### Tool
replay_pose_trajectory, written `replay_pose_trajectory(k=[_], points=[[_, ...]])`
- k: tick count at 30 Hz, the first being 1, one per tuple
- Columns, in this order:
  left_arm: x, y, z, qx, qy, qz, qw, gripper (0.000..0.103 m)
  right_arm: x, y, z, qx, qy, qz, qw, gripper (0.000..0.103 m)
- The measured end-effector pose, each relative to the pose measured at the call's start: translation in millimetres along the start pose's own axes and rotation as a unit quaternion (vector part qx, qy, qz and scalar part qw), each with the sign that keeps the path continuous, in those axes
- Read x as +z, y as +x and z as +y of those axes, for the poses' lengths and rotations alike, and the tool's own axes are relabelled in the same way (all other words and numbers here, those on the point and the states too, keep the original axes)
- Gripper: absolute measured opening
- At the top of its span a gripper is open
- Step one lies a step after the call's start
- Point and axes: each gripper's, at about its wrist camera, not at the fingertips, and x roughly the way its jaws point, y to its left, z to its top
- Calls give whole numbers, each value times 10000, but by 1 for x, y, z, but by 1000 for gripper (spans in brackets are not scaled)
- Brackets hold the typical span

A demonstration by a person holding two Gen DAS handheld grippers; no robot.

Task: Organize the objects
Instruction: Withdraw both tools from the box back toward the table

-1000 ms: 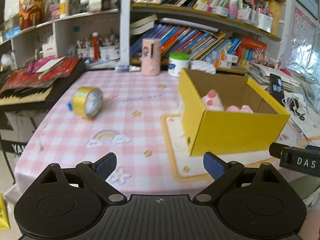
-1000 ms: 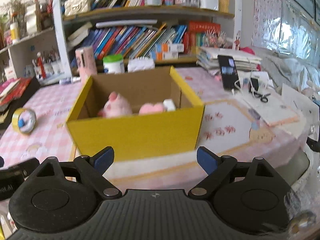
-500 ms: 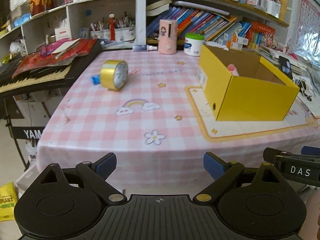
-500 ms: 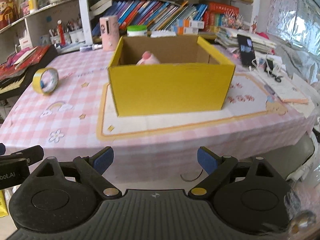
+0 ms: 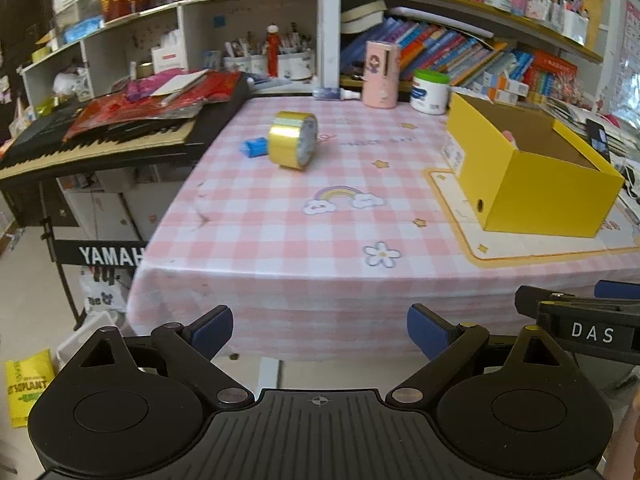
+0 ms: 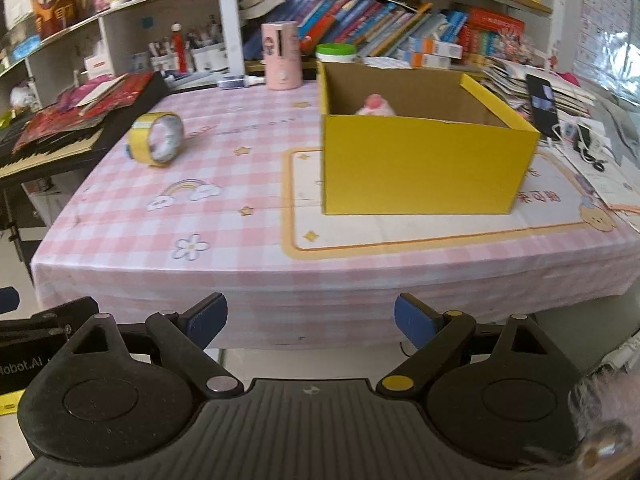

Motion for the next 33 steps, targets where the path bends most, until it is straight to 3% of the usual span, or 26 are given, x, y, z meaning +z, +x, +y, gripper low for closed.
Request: replay_pose_trajectory(k=[8, 18, 33], points=[[1, -6, 25, 142, -269, -122, 9995, 96, 6, -2, 28, 173, -273, -108, 9994, 91], [6, 7, 25, 85, -304, -42, 9995, 96, 13, 3, 38, 213, -464, -124, 9986, 91], [48, 58, 36, 480, -514, 60, 9975, 96, 60, 64, 58, 704, -805, -22, 9943, 91]])
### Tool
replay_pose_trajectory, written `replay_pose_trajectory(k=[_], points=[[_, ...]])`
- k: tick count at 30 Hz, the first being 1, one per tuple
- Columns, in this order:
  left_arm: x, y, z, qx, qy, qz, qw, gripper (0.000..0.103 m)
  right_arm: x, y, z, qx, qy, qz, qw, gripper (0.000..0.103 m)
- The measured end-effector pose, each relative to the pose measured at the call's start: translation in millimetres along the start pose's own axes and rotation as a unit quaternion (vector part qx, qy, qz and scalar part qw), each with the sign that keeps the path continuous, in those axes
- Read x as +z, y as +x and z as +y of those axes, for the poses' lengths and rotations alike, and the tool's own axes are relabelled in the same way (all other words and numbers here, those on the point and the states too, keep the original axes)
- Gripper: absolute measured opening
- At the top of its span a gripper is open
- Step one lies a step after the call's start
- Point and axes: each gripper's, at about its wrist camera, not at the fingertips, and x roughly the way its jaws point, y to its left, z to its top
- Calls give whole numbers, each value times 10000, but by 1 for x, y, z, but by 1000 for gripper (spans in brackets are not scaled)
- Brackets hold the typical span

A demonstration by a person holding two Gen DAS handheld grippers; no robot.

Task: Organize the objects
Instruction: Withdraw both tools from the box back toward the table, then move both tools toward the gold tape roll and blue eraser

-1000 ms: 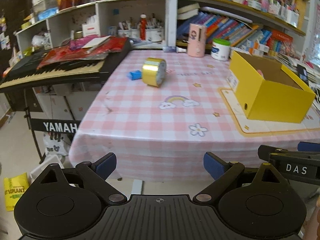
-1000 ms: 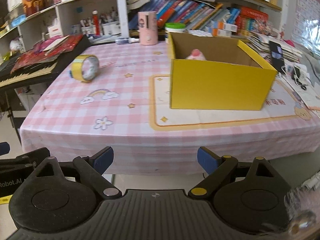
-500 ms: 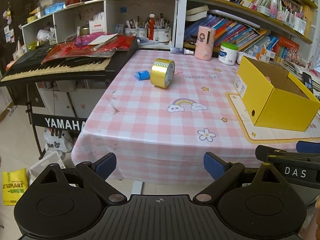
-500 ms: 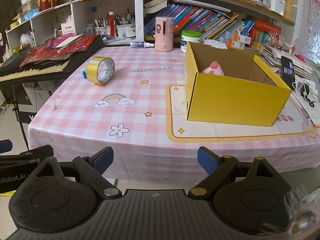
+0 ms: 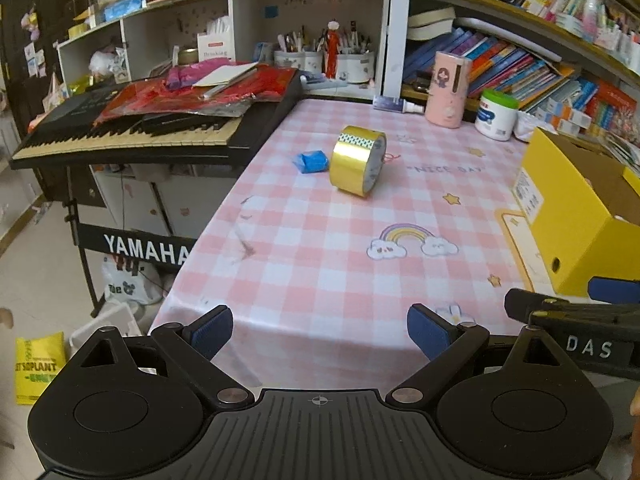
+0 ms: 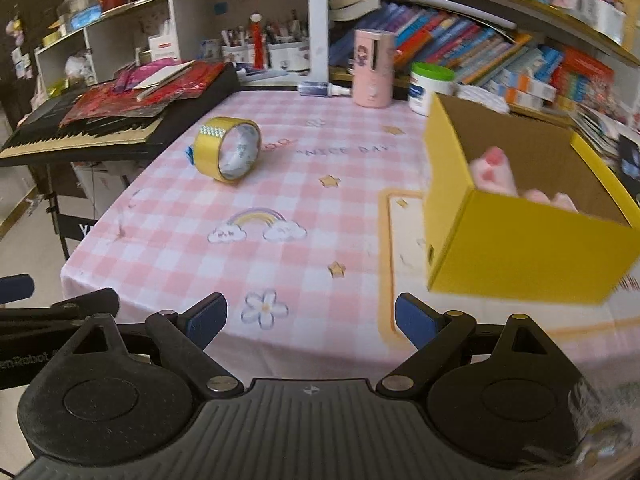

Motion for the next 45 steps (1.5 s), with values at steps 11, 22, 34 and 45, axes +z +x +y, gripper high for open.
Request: replay_pose_trajectory(k=[11, 22, 34, 45], points=[[52, 39, -11, 296, -57, -51, 9995, 96, 62, 48, -13, 364, -25, -297, 9989, 91], [89, 81, -28, 287, 159, -96, 9994, 96, 104, 79, -37, 462, 194, -587, 9970, 88], [123, 144, -42, 272, 465, -39, 9985, 96, 128, 111, -52, 257, 312, -581, 9975, 88], [131, 191, -61, 437, 1165, -21, 9922, 92, 136, 131, -56, 175, 332, -447, 9983, 88]])
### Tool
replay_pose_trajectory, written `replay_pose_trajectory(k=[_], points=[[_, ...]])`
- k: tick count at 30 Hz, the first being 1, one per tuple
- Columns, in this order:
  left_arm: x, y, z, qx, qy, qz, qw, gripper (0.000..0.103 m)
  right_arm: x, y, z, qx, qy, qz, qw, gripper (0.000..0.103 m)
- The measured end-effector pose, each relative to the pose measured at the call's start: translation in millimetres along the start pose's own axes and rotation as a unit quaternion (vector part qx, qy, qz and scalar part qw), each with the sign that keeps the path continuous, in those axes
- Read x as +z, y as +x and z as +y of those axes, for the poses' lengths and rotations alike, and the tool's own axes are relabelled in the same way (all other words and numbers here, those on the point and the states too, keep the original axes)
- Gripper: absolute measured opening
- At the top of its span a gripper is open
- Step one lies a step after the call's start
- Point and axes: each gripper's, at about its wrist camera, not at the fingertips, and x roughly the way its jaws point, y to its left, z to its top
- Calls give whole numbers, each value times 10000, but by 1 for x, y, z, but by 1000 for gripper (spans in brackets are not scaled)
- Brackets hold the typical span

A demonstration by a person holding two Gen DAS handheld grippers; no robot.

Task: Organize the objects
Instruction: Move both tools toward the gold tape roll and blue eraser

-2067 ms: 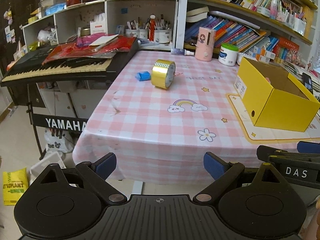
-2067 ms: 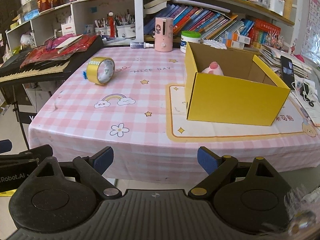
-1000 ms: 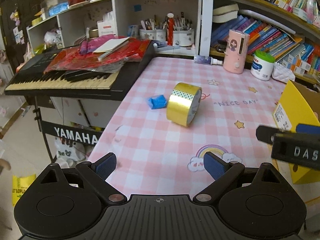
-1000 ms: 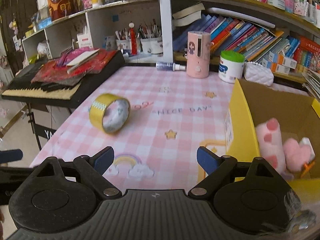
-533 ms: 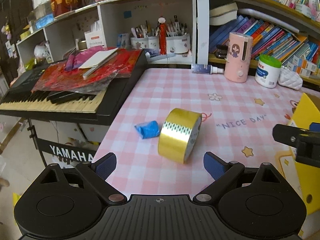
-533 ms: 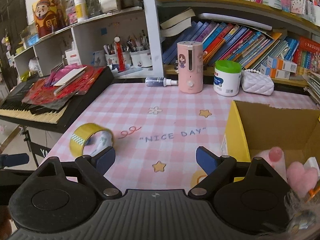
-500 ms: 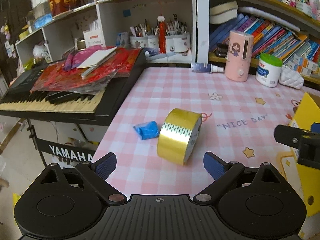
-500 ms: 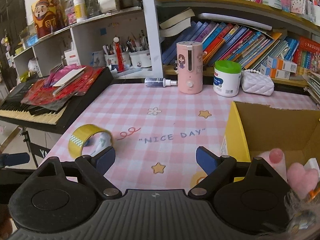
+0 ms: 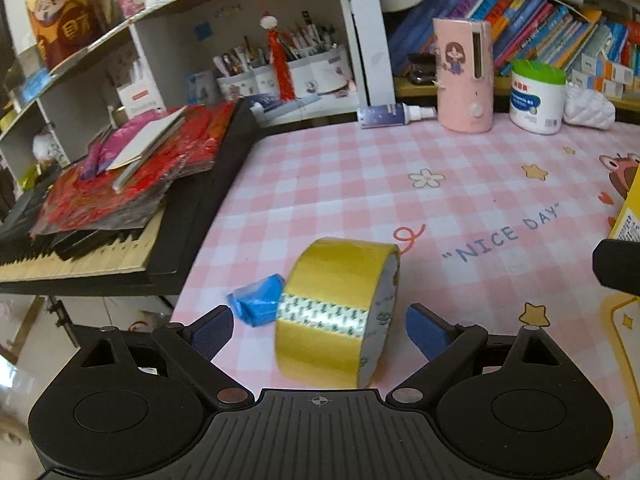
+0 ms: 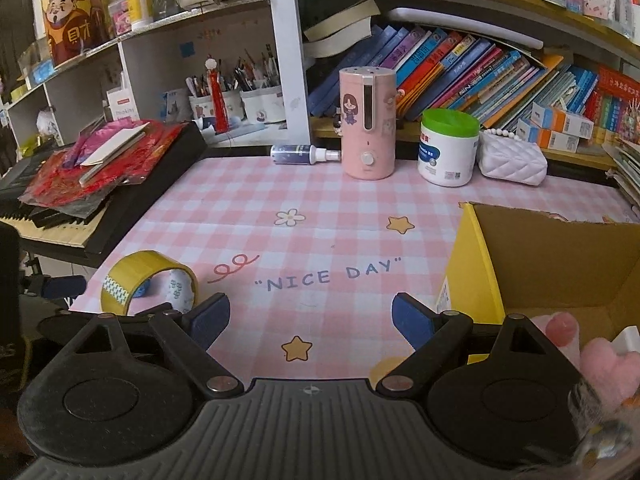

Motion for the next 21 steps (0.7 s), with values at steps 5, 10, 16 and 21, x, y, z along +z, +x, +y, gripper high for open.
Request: replay_pose_trajectory(k=[5, 10, 16, 21], points=[[-1, 4, 2, -91, -23, 112, 9999, 78, 1, 3, -3, -44, 79, -6, 10000, 88], [-4, 4, 11, -247, -190, 175, 9994, 39, 0, 4, -2, -41, 84, 14, 10000, 88], [-15, -18, 32, -254, -840, 137, 9961, 38, -1, 1, 1, 19, 26, -23, 10000, 88], [-34, -30, 55, -358, -1521, 426, 9868, 37, -1, 1, 2, 43, 93, 11, 9999, 88]])
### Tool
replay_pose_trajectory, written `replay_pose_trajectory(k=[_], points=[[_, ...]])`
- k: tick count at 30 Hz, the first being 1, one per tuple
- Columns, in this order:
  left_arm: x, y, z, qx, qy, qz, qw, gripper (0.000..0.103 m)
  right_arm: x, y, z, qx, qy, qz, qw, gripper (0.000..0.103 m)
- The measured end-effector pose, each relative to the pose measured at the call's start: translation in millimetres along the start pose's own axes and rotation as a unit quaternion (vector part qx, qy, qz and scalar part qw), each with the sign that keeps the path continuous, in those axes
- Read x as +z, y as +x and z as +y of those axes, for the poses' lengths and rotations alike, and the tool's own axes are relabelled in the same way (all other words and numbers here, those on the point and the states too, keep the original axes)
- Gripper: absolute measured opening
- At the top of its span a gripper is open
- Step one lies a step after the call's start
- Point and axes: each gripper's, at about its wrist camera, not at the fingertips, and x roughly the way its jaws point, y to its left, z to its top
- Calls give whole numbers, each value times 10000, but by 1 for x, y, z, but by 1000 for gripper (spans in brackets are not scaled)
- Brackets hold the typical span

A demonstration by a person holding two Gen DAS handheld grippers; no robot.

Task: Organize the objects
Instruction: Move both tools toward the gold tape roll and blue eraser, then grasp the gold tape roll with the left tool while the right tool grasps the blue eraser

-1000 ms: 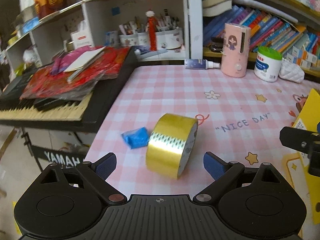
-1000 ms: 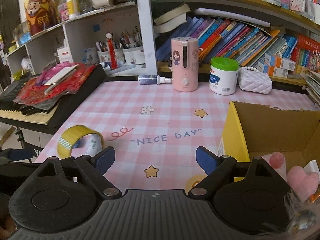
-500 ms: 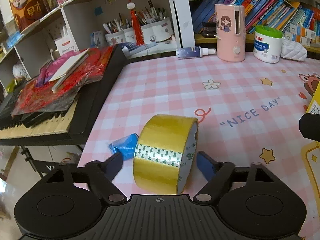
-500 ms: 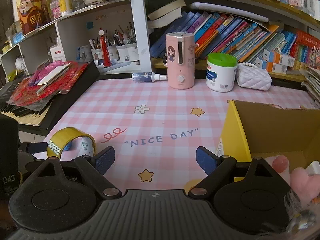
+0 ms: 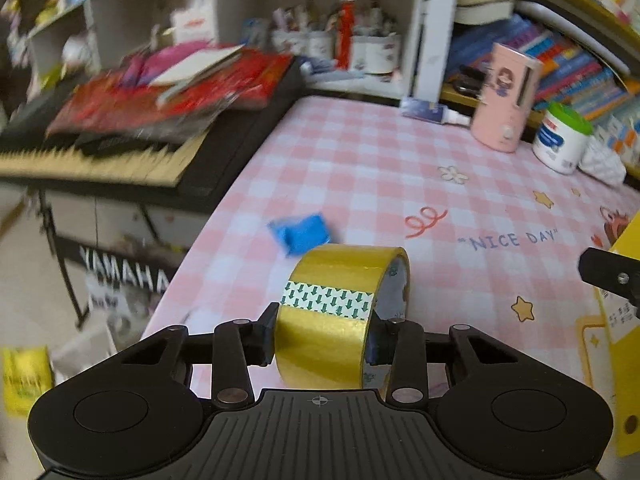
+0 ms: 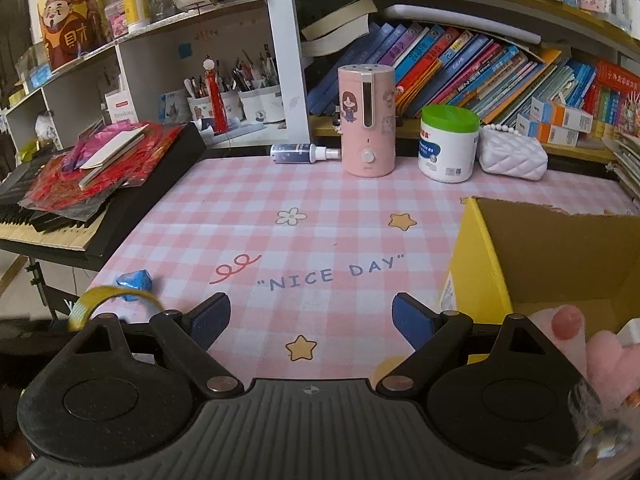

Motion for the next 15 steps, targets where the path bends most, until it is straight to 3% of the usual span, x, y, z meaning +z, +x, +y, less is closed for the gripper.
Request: replay_pose_trajectory(k=[6, 15], points=[[-18, -23, 30, -25, -628, 134, 9979, 37, 3, 8, 21, 296, -153, 44, 9994, 88], [-41, -39, 63, 217, -1083, 311, 9934, 30, 8, 54, 87, 895, -707, 388, 9927, 88]])
